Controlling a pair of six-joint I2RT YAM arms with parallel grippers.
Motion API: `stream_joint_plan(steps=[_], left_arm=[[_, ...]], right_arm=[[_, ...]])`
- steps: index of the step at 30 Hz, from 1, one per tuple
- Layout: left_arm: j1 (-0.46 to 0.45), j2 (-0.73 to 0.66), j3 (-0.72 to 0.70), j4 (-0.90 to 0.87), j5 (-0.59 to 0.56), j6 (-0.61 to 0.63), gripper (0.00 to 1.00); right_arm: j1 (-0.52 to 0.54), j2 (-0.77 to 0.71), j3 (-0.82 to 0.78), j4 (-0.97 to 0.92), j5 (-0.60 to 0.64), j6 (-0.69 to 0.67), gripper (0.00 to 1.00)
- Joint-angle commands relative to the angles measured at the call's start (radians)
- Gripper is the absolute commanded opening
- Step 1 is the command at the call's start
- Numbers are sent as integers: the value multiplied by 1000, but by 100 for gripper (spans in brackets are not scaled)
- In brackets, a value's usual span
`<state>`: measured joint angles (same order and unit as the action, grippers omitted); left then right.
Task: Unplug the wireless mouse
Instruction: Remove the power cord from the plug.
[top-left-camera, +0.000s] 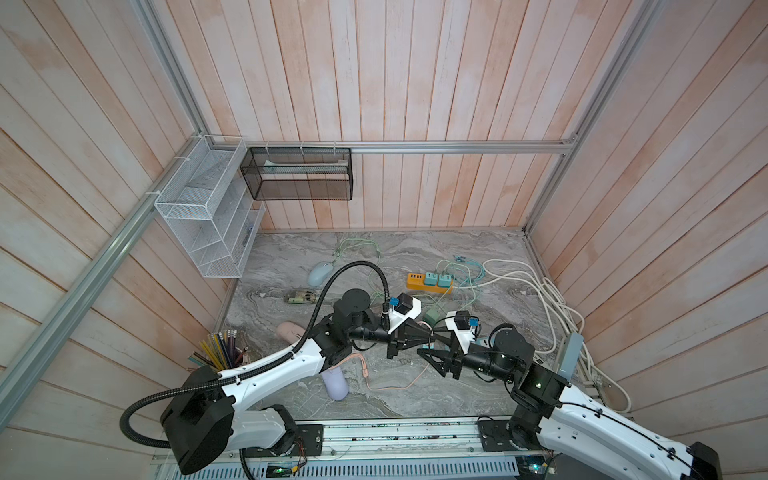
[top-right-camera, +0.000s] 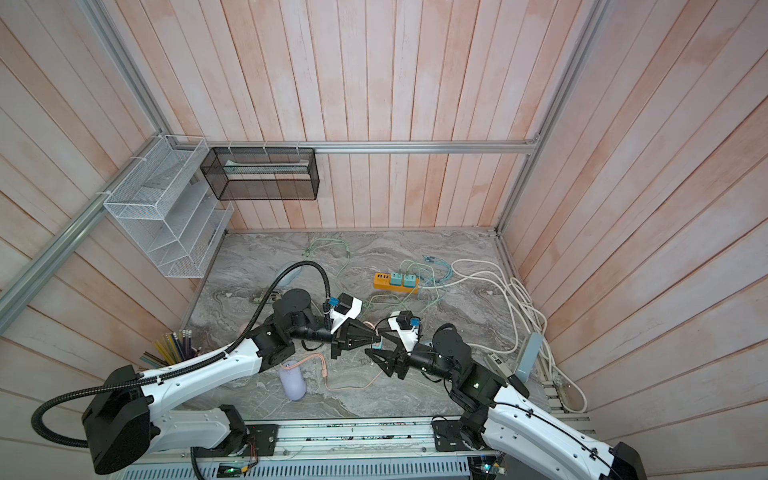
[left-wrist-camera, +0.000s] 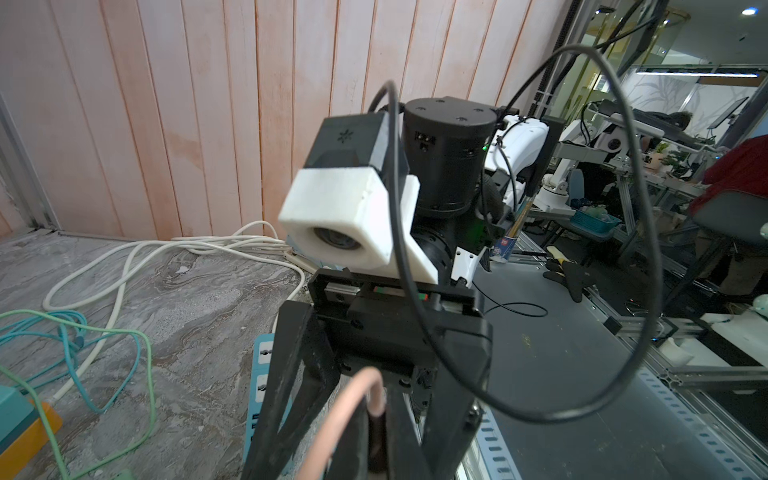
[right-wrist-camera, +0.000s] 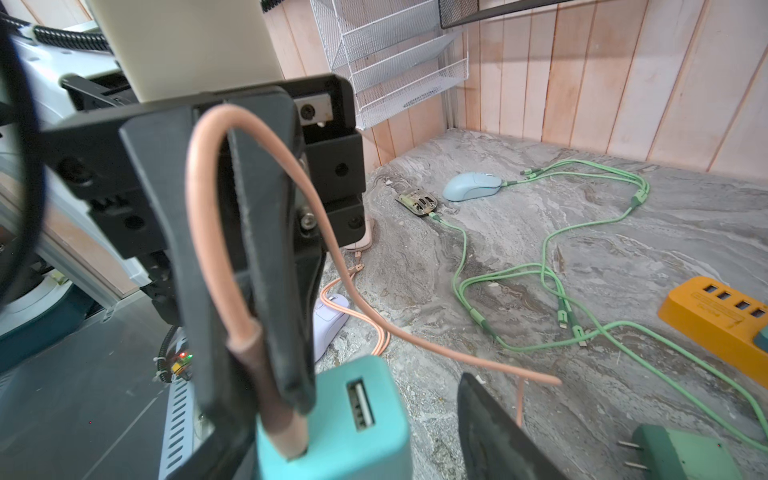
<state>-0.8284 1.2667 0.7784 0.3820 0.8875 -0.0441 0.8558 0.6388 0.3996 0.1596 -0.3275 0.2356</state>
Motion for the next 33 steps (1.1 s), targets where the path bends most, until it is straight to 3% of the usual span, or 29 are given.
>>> stream_joint_plan(steps=[1,9,21,26,33], left_arm=[[4,-42,-7,9,111,17,0],[18,-33,-13,68,160,-28,0],[39,-29,-3,70,52,-76,0],[58,17,62,84,-6,-126,0],[102,47,135,143,27,-182,0]], right_arm=[[-18,-2,-4,33,-22,-7,70],[-18,21,-19,86,-146,19,64],[-18,28,-24,55,-66,33,15],[-6,80,-31,53,-83,28,15],[31,84,-60,45,30,40,13]])
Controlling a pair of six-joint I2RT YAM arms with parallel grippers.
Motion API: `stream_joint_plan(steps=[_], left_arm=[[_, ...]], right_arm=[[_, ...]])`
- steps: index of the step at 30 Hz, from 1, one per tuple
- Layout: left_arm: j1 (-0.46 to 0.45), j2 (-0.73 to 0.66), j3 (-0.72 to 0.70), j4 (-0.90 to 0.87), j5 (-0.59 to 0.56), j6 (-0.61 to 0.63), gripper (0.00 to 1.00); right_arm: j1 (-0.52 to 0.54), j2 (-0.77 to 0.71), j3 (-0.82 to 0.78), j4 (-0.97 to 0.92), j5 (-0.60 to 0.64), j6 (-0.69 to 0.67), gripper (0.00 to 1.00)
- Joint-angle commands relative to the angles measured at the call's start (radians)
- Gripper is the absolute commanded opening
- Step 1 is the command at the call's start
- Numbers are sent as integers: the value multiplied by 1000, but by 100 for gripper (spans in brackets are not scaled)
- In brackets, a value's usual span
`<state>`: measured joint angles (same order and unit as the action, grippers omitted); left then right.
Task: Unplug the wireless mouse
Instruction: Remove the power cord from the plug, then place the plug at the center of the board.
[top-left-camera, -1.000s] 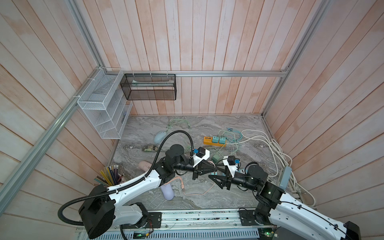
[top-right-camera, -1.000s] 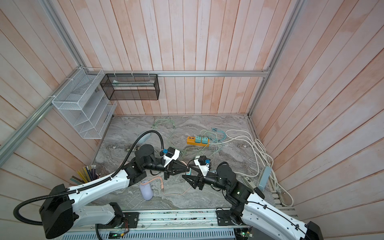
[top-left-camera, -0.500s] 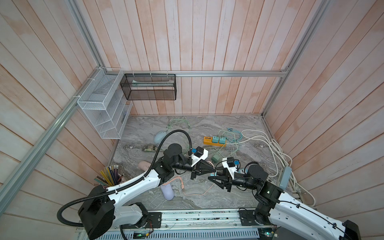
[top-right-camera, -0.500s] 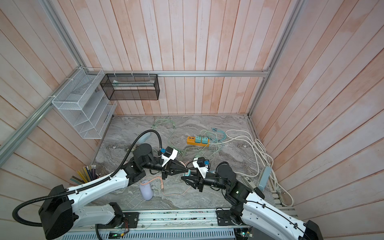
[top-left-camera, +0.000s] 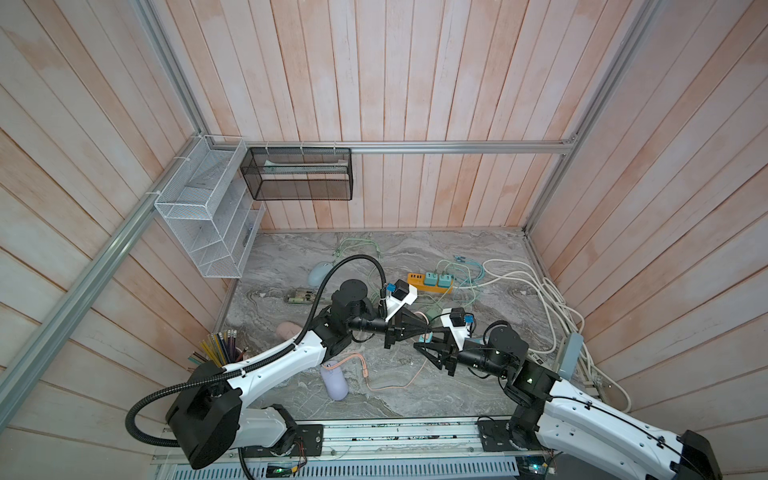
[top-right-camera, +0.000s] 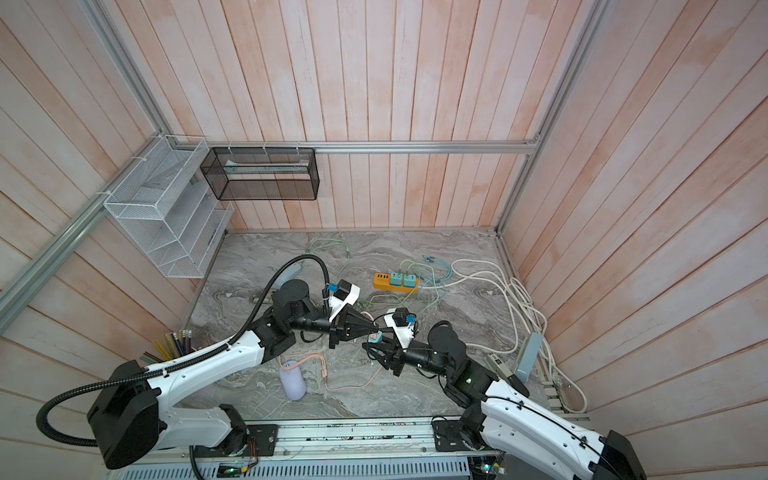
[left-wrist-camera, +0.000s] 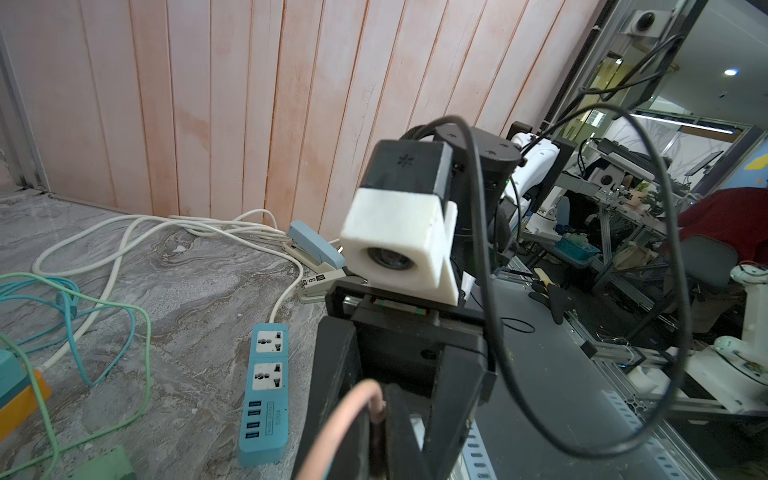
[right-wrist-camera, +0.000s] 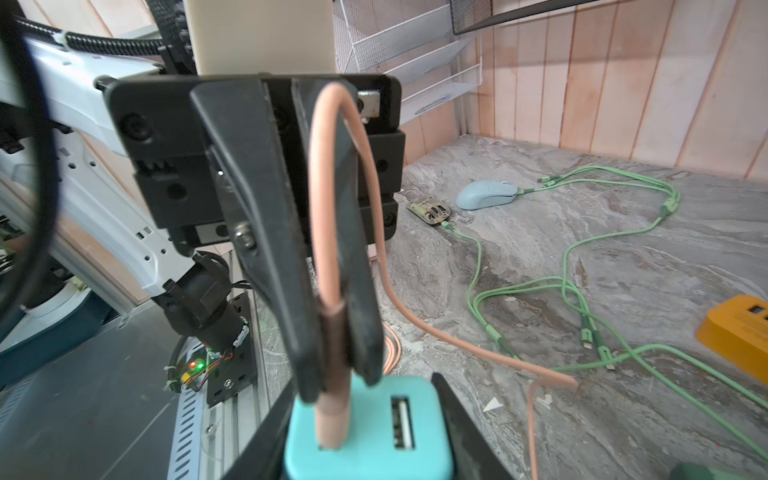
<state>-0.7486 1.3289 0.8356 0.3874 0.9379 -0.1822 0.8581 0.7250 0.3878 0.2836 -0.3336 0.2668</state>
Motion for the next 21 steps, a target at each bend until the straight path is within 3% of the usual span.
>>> stream_joint_plan(steps=[1,5,11,16,21], left_arm=[[29,-19,76,152,-12,-59,0],[56,-46,52,224,21,-115,0],[108,-40,-24,486,77,-302,0],[112,-41,-24,469,84,-293,0],[112,-99,-32,223,-31,-134,0]], right_arm=[[29,-11,-51,-86,60,8,12],[29,-30,-61,-102,104,9,12],[27,-9,-49,-115,121,12,12],[24,-1,-28,-132,156,14,11],[-21,-12,1,-216,359,71,11]])
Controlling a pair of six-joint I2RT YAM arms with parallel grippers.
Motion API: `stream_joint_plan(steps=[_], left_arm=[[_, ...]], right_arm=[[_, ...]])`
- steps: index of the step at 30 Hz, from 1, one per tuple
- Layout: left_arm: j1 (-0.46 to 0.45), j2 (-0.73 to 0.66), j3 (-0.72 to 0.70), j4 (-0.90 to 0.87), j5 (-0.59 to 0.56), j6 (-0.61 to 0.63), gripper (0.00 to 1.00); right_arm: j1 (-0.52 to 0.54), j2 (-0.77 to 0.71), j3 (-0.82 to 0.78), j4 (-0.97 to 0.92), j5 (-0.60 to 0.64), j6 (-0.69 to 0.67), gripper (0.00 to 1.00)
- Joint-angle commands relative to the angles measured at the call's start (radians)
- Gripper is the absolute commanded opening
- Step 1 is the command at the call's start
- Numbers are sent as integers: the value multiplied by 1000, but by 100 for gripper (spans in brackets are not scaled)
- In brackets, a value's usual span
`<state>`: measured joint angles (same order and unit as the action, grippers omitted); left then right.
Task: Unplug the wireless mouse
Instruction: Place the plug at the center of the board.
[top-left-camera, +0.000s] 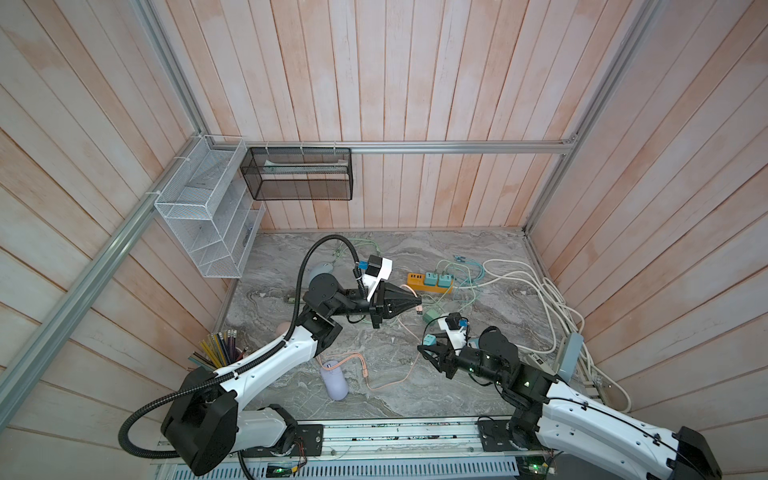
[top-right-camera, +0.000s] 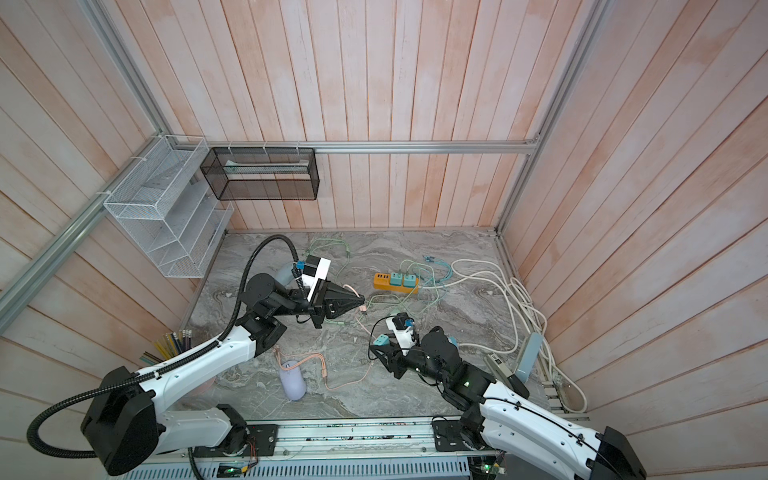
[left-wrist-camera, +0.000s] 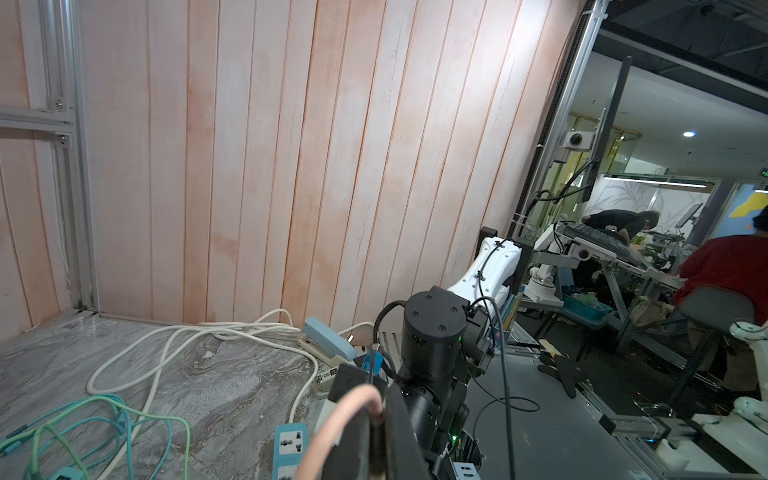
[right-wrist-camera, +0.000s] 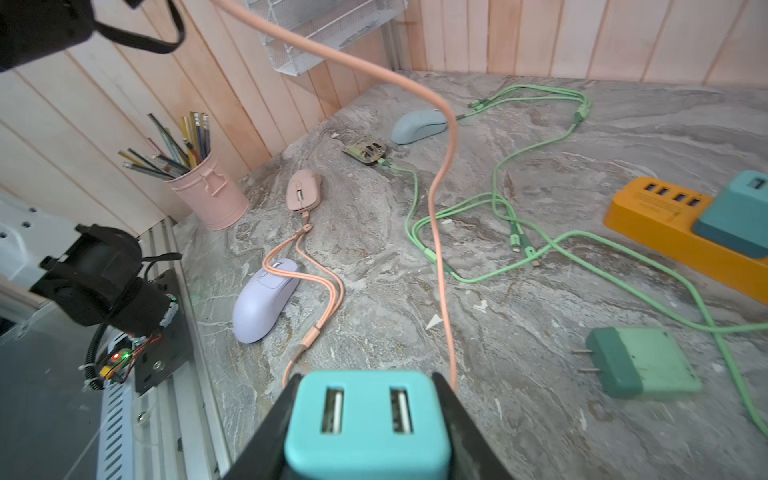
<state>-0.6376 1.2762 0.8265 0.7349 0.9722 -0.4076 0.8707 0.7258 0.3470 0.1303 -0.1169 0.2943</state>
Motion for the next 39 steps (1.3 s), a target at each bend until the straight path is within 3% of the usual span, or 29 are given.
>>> stream_joint_plan(steps=[1,3,6,8,16,21,25,29,31,39], left_arm=[[1,-60,-31,-164,-98,115,0],[6,-91,-60,-209,-150,136,0],[8,-128,-104,-205,-164,126,0],[9,-152,-129,-195,-167,113,0],[9,-204,-179,-207,-167,97,0],[9,-234,-208,-236,-195,105,0],[13,-249,-226,-267,-269,72,0],[16,-249,-259,-295,-351,52,0],[20,-243,-277,-308,-376,38,0],[27,-203,-414,-201,-389,-105,1]], right_arm=[[-58,-8,46,-82,160,53,11],[-151,30,54,-125,168,86,12],[-317,140,64,-143,89,143,12],[-376,214,67,-119,46,160,12],[-385,520,181,-103,68,114,13],[-385,612,196,-73,59,121,17],[-385,633,201,-64,62,109,26],[-384,634,205,-63,54,101,47],[-386,624,205,-68,54,102,53],[-385,525,200,-111,74,92,59]])
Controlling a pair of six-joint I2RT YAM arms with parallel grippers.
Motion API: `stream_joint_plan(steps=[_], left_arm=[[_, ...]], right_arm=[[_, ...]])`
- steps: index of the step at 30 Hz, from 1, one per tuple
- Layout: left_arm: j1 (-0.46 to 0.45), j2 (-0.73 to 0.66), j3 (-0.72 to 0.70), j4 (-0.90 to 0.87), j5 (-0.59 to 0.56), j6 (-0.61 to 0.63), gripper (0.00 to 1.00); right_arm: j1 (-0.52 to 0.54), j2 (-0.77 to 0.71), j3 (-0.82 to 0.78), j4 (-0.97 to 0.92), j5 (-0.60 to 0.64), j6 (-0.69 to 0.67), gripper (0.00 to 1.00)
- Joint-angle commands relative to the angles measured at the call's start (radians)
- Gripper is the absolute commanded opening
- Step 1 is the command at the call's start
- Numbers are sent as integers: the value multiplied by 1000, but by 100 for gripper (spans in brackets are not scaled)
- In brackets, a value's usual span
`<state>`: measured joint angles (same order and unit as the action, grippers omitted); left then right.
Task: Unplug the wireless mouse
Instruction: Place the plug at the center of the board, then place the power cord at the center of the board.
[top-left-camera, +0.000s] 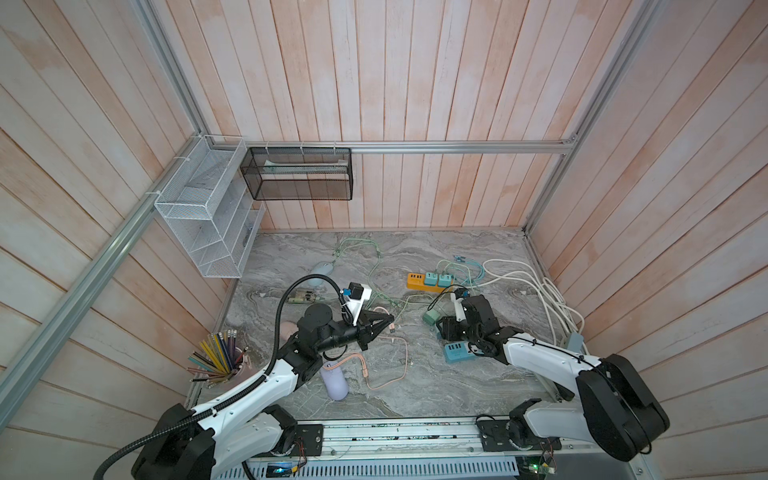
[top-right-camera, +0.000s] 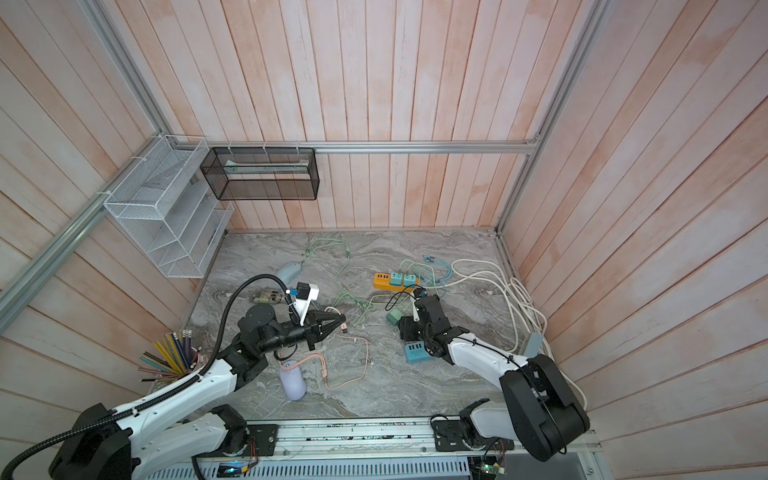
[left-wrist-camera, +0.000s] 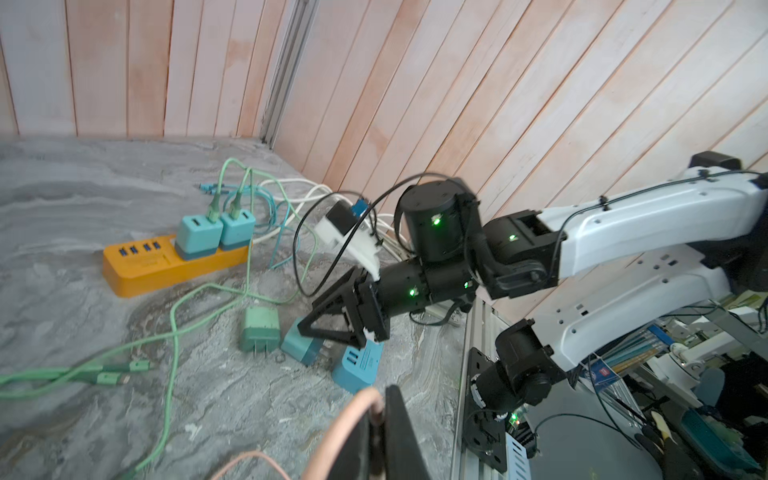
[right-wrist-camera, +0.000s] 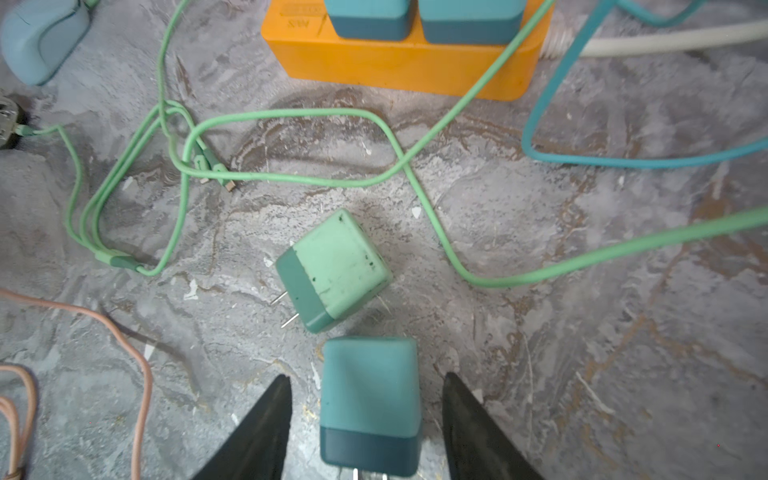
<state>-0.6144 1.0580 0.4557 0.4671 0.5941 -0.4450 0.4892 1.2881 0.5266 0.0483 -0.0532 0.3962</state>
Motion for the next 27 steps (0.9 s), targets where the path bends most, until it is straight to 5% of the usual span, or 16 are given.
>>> stream_joint_plan(steps=[1,9,10,13,14,20,27], left_arm=[[4,23,-60,89,-8,-83,3],[-14,72,-201,250,34,-194,23],[-15,69,-206,248,35,-195,32],[-9,-9,-202,146,-30,-182,94],[-1,-54,-186,67,-75,-167,100],[81,-274,0,-512,-430,-185,100],[171,-345,90,-772,-388,-252,100]], right_arm=[[-2,-52,20,-31,11,-7,59],[59,-147,30,-36,21,1,58],[78,-146,38,-37,29,-5,58],[168,-112,86,-62,90,-38,58],[203,-95,104,-70,116,-52,58],[357,14,203,-41,125,-148,57],[413,184,349,-12,82,-209,55]])
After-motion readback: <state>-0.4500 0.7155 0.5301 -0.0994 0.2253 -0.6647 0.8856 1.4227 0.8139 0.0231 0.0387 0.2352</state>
